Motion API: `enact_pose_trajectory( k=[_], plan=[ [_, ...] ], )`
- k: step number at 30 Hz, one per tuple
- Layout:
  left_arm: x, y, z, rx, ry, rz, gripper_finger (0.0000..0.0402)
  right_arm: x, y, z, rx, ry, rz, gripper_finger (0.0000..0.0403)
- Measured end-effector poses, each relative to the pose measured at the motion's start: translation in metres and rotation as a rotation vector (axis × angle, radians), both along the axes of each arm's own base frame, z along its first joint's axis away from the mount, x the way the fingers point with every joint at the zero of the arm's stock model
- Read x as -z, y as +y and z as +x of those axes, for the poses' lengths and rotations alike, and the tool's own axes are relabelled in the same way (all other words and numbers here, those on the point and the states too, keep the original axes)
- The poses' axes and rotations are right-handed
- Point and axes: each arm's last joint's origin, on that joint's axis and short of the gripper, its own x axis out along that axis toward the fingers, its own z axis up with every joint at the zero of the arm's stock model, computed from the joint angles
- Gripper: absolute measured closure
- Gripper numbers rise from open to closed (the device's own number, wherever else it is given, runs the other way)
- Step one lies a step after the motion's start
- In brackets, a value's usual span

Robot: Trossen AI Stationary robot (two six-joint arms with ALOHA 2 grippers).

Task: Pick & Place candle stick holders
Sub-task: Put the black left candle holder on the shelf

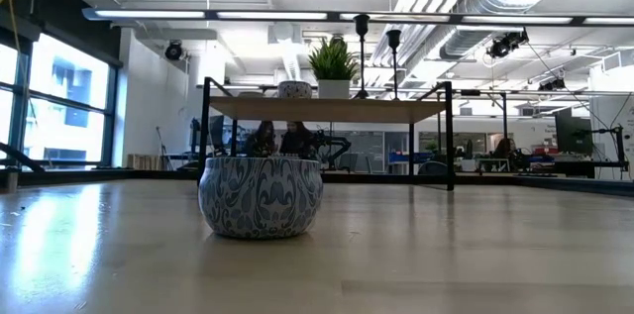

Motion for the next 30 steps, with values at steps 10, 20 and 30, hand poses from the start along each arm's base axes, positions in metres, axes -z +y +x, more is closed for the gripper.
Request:
enact_pose_trajectory(
  k=[10, 20, 30],
  plan=[
    [0.033, 0.041, -0.023, -0.051, 0.430, -0.262, 0.0397, 0.019, -0.001, -0.011, 0.298, 0.222, -0.150, 0.0027],
    [0.076, 0.069, -0.008, 0.243, 0.800, -0.617, 0.0397, 0.028, 0.002, 0.021, 0.407, 0.552, -0.334, 0.0027],
    [0.098, 0.106, 0.009, 0.433, 0.872, -0.863, 0.0397, 0.023, 0.030, 0.061, 0.313, 0.683, -0.620, 0.0053]
  ],
)
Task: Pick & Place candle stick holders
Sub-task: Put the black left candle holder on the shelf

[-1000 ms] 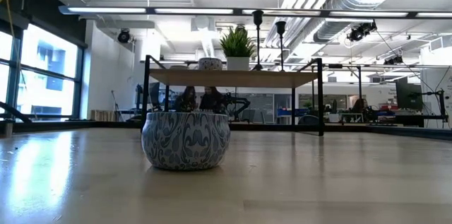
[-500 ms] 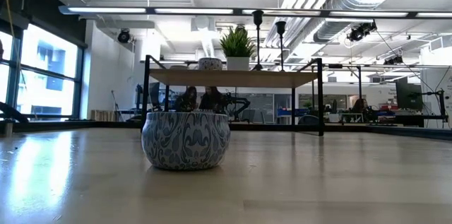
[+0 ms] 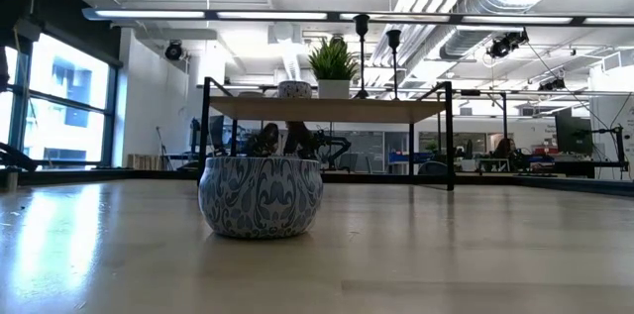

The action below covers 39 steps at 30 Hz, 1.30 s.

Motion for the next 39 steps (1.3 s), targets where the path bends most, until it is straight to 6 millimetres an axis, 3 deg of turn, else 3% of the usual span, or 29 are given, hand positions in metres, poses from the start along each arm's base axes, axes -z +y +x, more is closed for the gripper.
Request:
enact_pose_trajectory(
  k=[6, 19, 39],
  plan=[
    [0.005, 0.020, 0.004, -0.026, -0.001, -0.075, 0.0397, -0.008, 0.019, 0.010, -0.027, 0.005, -0.097, 0.0070],
    [0.014, 0.027, 0.052, 0.040, -0.204, -0.293, 0.0397, 0.001, 0.037, 0.040, -0.080, 0.052, -0.290, 0.0070],
    [0.018, 0.024, 0.062, -0.017, -0.188, -0.299, 0.0397, 0.011, 0.041, 0.062, -0.050, 0.045, -0.327, 0.0079]
  ],
)
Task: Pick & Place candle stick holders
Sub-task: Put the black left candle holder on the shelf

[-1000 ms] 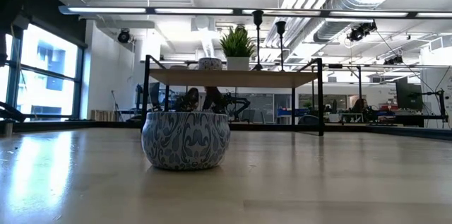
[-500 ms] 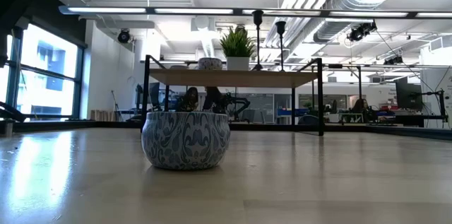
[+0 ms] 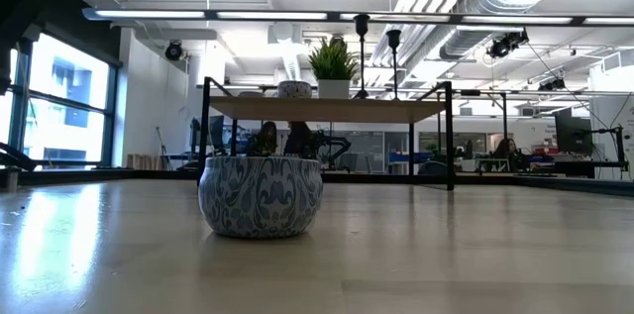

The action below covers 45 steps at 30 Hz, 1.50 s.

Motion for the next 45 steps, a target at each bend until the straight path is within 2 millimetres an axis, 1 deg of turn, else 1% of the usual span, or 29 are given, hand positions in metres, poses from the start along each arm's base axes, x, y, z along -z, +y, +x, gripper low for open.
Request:
enact_pose_trajectory(
  k=[8, 18, 21, 27, 35, 39, 45],
  plan=[
    [0.003, -0.002, 0.002, 0.005, 0.018, -0.018, 0.0397, 0.013, 0.004, 0.012, -0.003, 0.055, -0.021, 0.0083],
    [0.003, -0.005, 0.002, 0.010, 0.022, -0.017, 0.0397, 0.013, 0.004, 0.010, 0.017, 0.069, -0.053, 0.0088],
    [0.003, -0.005, 0.002, 0.010, 0.022, -0.017, 0.0397, 0.013, 0.003, 0.010, 0.022, 0.069, -0.059, 0.0103],
    [0.003, -0.005, 0.002, 0.006, 0.024, -0.014, 0.0397, 0.014, 0.003, 0.010, 0.023, 0.071, -0.060, 0.0151],
    [0.003, -0.005, 0.002, 0.006, 0.030, -0.015, 0.0392, 0.014, 0.003, 0.010, 0.024, 0.070, -0.057, 0.0203],
    [0.005, -0.006, 0.000, 0.008, 0.071, -0.048, 0.0394, 0.014, 0.003, 0.010, 0.013, 0.078, -0.073, 0.0221],
    [0.005, -0.006, 0.000, -0.002, 0.079, -0.050, 0.0394, 0.014, 0.001, 0.010, 0.016, 0.083, -0.080, 0.0240]
  ],
)
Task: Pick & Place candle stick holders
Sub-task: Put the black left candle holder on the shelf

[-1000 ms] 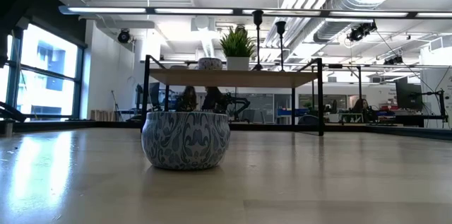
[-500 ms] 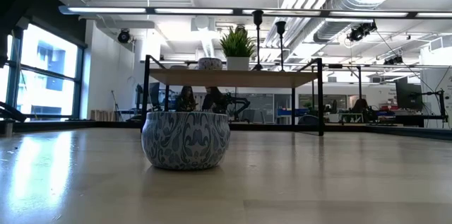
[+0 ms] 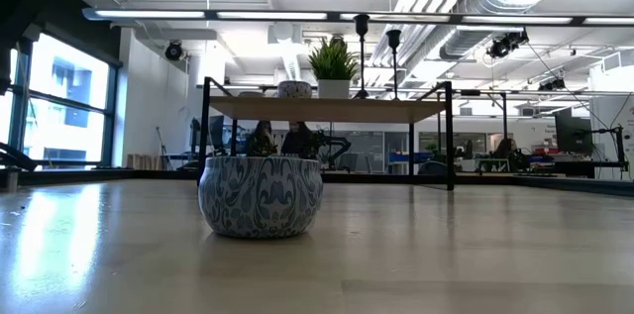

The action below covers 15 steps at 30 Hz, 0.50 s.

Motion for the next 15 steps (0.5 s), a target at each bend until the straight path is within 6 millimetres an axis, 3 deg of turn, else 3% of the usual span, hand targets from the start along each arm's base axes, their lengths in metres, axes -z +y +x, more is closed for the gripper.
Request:
enact_pose_trajectory(
  k=[15],
  plan=[
    [0.0013, -0.0003, -0.0016, 0.007, 0.013, 0.006, 0.0397, 0.0000, -0.0013, 0.0010, -0.023, 0.006, 0.018, 0.0263]
  ],
)
